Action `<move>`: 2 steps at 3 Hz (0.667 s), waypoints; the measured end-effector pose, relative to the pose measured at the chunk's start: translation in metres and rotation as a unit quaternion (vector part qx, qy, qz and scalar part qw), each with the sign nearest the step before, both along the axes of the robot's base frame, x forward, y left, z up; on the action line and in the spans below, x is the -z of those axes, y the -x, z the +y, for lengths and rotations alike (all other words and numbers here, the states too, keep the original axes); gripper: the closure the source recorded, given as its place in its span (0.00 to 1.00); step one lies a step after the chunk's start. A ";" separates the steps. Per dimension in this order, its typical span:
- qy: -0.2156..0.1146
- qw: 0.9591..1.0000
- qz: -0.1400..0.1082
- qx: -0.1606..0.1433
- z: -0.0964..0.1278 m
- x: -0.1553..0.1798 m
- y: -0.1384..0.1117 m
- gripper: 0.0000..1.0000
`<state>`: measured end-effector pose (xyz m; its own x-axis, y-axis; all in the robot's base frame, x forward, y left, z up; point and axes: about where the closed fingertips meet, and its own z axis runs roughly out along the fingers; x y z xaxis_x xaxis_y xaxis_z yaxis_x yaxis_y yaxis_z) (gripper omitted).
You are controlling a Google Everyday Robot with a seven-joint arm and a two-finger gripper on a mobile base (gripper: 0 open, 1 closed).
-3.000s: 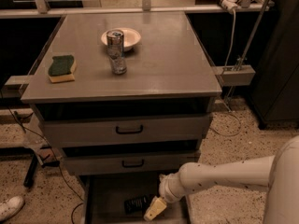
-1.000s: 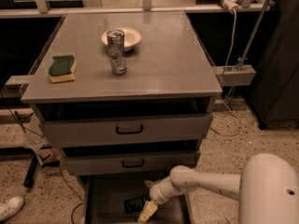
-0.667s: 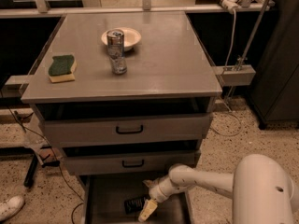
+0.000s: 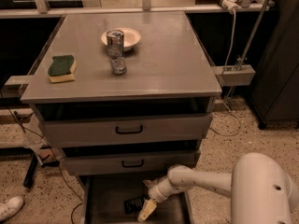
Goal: Pick rxbar chocolate from bottom drawer and place on counter
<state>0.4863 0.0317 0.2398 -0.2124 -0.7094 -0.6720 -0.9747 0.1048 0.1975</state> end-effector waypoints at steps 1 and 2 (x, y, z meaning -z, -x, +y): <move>0.005 1.000 -0.012 -0.007 0.006 0.014 -0.008 0.00; -0.006 0.999 -0.032 -0.019 0.013 0.034 -0.023 0.00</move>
Offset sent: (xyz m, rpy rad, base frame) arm 0.0402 0.0074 -0.0260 -0.0202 -0.1119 0.0518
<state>0.5095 0.0451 0.2056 -0.1408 -0.7085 -0.6915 -0.9887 0.0649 0.1349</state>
